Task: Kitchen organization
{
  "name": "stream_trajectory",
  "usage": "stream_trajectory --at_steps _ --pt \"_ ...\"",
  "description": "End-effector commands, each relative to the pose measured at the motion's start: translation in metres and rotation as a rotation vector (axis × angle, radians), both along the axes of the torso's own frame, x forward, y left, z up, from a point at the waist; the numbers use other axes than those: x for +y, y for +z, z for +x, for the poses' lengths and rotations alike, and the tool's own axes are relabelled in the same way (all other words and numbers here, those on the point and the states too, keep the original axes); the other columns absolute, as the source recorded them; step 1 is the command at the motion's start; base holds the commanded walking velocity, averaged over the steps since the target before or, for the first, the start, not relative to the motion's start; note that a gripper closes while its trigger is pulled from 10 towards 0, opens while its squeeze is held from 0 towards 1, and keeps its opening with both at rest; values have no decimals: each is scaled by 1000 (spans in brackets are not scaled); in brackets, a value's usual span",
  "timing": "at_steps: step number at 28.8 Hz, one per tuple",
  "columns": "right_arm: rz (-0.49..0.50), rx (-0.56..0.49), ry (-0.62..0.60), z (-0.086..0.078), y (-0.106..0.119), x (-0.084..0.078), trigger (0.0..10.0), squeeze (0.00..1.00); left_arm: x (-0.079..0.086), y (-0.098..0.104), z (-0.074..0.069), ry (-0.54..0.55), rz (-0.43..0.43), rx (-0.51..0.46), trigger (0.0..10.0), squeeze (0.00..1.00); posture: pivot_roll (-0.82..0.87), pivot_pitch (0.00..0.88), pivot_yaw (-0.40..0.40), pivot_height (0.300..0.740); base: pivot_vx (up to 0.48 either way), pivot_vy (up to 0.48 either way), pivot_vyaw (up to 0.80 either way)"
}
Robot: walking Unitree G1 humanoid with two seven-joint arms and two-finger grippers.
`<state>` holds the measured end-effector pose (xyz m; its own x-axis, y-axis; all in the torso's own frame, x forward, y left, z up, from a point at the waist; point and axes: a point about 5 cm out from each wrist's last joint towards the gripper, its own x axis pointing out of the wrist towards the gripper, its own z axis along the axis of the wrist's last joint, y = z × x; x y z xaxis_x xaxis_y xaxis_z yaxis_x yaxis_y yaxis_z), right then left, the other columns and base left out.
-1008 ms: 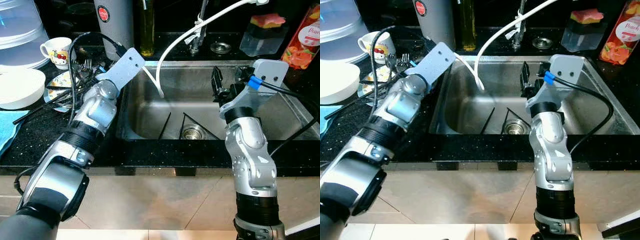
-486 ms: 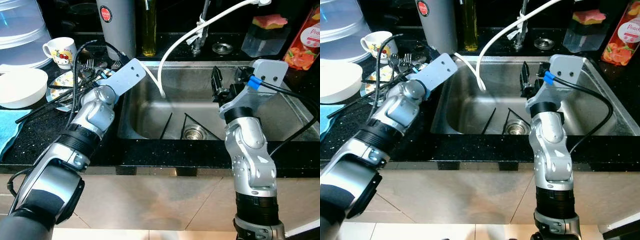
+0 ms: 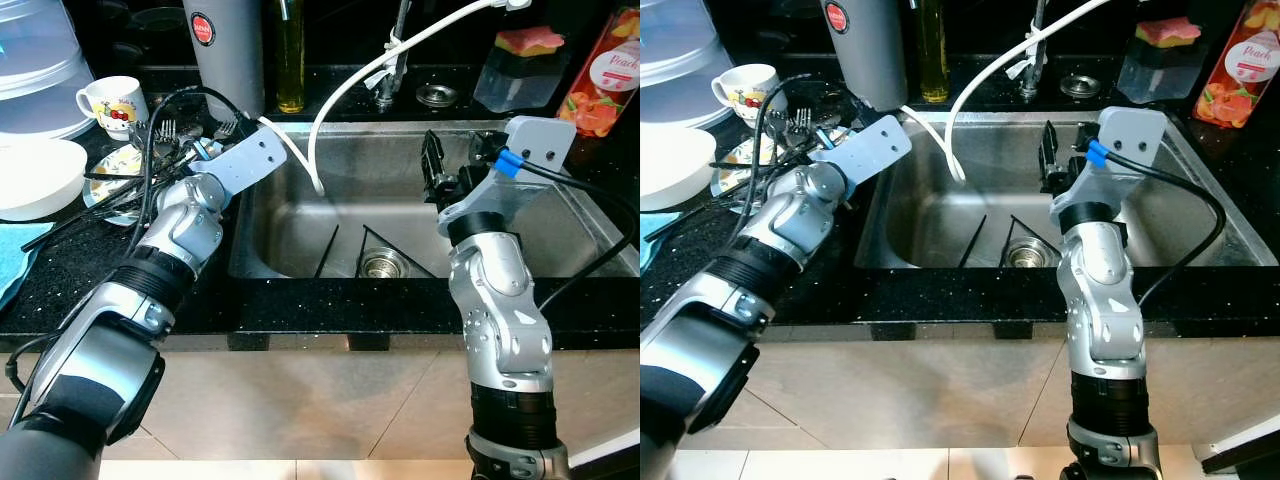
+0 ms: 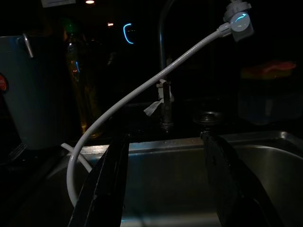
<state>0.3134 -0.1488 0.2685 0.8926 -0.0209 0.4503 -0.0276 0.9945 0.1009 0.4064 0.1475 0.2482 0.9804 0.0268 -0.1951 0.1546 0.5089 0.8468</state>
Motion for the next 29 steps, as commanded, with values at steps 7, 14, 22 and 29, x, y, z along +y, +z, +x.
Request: stream_trajectory --at_steps 7,14,22,29 --pt "1 0 12 1 -1 2 10000 0 8 -5 1 28 -3 15 0 0 62 90 34 740 0 0 0" --pt "1 0 15 1 -1 3 10000 0 -12 36 0 -20 -160 -243 10000 0 62 91 32 740 0 0 0" --pt "3 -2 14 2 0 3 10000 0 -17 57 -1 -38 -408 -294 10000 0 60 89 36 740 0 0 0" --pt "4 -4 13 2 0 3 10000 0 -14 71 -4 -43 -527 -387 10000 0 60 90 35 740 0 0 0"
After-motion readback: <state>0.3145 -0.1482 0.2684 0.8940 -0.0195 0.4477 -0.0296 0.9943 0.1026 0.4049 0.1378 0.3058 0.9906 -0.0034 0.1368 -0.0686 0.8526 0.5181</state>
